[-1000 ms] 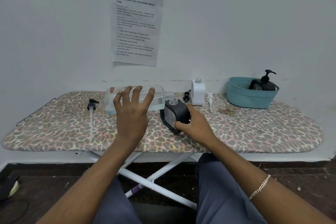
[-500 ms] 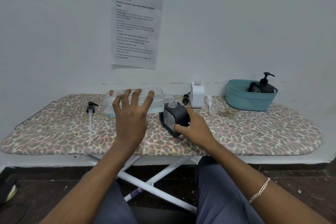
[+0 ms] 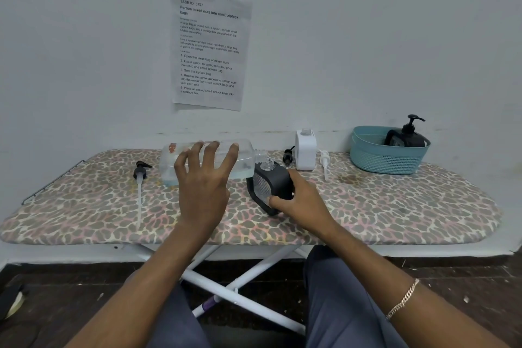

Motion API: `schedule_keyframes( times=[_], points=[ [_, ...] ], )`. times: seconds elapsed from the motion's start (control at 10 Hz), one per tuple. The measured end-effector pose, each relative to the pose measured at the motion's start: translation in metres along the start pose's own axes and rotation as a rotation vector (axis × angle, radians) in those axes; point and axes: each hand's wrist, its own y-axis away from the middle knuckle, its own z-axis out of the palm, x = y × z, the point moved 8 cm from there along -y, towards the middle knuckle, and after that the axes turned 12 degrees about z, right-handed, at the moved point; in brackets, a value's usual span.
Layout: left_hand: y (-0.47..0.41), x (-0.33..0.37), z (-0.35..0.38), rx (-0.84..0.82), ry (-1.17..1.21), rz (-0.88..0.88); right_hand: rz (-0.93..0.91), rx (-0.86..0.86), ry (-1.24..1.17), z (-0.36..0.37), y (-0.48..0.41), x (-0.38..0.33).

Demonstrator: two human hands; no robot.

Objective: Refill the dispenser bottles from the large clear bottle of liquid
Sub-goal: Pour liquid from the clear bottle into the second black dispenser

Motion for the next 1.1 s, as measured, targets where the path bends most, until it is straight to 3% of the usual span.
schedule_keyframes(
  times=[1.1],
  points=[
    [0.0000, -0.0001, -0.0002, 0.007, 0.001, 0.002, 0.016, -0.075, 0.018, 0.0042, 0.0054, -0.0016]
  ],
)
